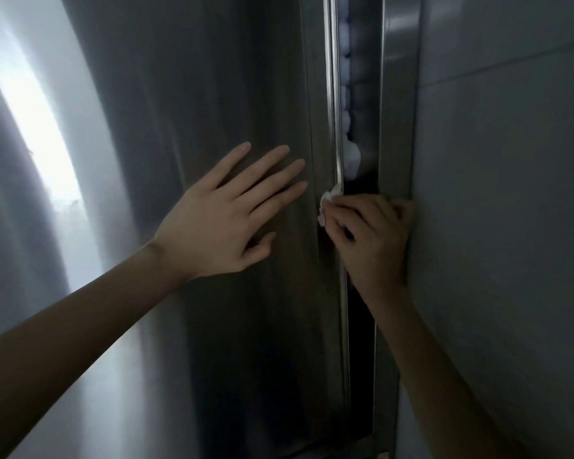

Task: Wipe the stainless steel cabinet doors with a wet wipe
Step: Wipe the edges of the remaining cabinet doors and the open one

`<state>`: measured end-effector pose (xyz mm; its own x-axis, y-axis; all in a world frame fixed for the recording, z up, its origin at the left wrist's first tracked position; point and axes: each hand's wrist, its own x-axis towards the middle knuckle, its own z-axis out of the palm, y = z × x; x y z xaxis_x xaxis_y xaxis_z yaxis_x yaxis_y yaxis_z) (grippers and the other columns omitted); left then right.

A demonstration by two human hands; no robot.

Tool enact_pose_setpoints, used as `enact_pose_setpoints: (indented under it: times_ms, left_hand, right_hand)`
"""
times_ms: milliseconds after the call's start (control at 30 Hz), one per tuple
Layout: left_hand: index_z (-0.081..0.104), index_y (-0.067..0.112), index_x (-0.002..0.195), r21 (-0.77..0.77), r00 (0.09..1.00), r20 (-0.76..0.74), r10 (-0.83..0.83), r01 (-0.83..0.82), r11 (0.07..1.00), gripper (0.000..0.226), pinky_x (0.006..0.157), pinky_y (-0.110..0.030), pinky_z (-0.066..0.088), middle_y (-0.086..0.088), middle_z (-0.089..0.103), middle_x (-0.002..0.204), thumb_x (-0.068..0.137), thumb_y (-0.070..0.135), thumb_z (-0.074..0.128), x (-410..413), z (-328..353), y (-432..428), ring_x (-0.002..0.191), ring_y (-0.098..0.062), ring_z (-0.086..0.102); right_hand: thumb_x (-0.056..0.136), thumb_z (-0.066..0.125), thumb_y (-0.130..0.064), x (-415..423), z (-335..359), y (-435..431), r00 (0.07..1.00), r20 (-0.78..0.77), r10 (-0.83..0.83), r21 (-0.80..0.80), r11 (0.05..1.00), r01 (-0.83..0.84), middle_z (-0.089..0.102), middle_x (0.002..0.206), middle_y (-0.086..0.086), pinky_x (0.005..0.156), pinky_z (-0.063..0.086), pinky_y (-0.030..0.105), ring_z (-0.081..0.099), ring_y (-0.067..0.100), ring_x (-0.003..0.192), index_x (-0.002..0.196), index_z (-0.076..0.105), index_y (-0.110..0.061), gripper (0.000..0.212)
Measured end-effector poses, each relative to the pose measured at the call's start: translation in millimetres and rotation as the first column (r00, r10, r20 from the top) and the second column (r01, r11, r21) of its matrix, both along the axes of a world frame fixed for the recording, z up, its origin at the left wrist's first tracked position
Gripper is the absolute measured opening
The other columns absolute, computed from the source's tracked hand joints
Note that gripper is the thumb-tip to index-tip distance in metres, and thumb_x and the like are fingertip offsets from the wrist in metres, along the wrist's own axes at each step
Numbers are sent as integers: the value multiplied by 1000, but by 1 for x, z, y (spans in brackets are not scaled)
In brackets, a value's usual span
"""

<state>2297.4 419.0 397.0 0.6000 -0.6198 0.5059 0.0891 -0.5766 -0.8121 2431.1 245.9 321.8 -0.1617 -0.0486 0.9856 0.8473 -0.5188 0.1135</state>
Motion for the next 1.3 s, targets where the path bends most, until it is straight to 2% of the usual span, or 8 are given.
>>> enact_pose_setpoints:
  times_ms: [233,500,633,767,933,1000,1167,1300]
  left_hand:
    - [35,9,149,-10,1000,-3,4,-4,1000,62,120,-51,14,-13,29,157,95,39,37,-1,0,-2,149,-29,18]
    - [38,9,148,-29,1000,-16,-6,6,1000,62,120,-51,14,-14,31,156,94,40,38,-1,0,-2,148,-29,19]
    - [39,9,147,-37,1000,-26,-1,0,999,63,120,-50,14,-13,31,156,92,40,39,-2,1,-3,148,-29,19]
    - [40,10,147,-48,999,-37,12,-14,999,64,121,-49,11,-11,30,157,92,41,40,-2,2,-3,148,-28,18]
    - [35,13,150,-48,999,-37,6,-8,999,66,121,-49,11,-9,28,158,92,44,42,-1,0,-1,149,-26,16]
    - [34,13,150,-52,999,-36,2,-4,999,67,121,-48,11,-9,27,159,91,43,43,0,-1,-1,149,-26,15]
    - [34,13,151,-36,999,-29,15,-16,999,68,121,-48,10,-9,27,159,89,42,43,-1,1,-2,149,-26,16]
    - [32,14,151,-40,999,-43,29,-30,999,67,121,-49,11,-9,25,160,92,42,42,-1,0,-1,150,-26,14]
  right_hand:
    - [82,73,-16,-8,-13,-10,998,-59,21,-24,999,-22,73,91,-2,74,36,34,60,12,85,87,75,-11,7]
    - [80,69,-17,-2,88,-3,999,-9,31,-1,1000,-31,73,91,0,80,31,32,63,22,85,87,75,-12,11]
    - [78,73,-12,-2,85,-5,999,-2,37,-45,998,-37,73,91,3,79,35,35,65,24,84,89,74,-9,12]
    - [80,69,-12,-2,135,-2,999,-25,32,-43,998,-33,72,93,8,84,43,43,64,28,89,92,73,-6,14]
    - [91,57,-24,-3,217,3,997,-63,55,-20,998,-56,70,104,6,95,35,33,59,22,100,102,71,-9,23]
    - [93,55,-25,-1,235,6,995,-83,60,-9,998,-61,69,105,6,99,37,36,58,21,102,104,71,-10,25]
    - [85,64,-11,-6,176,6,995,-28,100,24,995,-99,71,90,13,81,49,49,63,29,88,92,71,-4,13]
    - [85,65,-12,-7,157,-1,996,-48,72,-67,995,-75,71,90,11,80,48,50,64,30,86,91,71,-4,12]
